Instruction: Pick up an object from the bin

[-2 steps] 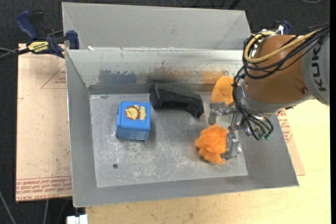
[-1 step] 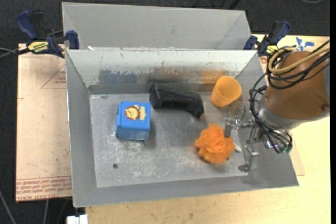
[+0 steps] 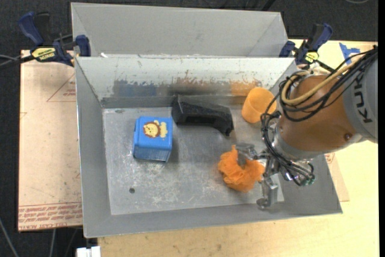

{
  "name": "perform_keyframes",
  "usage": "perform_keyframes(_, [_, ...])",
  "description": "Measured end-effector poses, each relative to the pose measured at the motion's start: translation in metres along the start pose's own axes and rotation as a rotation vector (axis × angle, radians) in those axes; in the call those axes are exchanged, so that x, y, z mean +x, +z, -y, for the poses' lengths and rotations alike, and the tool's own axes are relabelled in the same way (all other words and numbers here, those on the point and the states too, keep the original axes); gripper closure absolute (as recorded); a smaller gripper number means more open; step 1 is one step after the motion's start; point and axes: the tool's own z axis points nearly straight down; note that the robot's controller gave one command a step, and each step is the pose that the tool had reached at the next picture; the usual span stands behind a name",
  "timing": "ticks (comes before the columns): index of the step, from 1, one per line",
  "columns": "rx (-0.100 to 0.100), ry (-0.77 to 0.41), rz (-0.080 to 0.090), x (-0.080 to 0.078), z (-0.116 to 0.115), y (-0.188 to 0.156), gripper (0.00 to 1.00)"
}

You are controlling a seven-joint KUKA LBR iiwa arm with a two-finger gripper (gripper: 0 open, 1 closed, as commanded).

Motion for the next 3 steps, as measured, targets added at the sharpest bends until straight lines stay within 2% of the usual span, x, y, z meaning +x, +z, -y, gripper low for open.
perform_keyframes(1, [0.003,0.051,0.019,0.001,0.019,0.050,0.00])
perform_keyframes(2, [-0.001,-0.139,0.004,-0.007,-0.025,0.052,1.00])
perform_keyframes(3, [-0.001,-0.140,0.004,-0.007,-0.025,0.052,1.00])
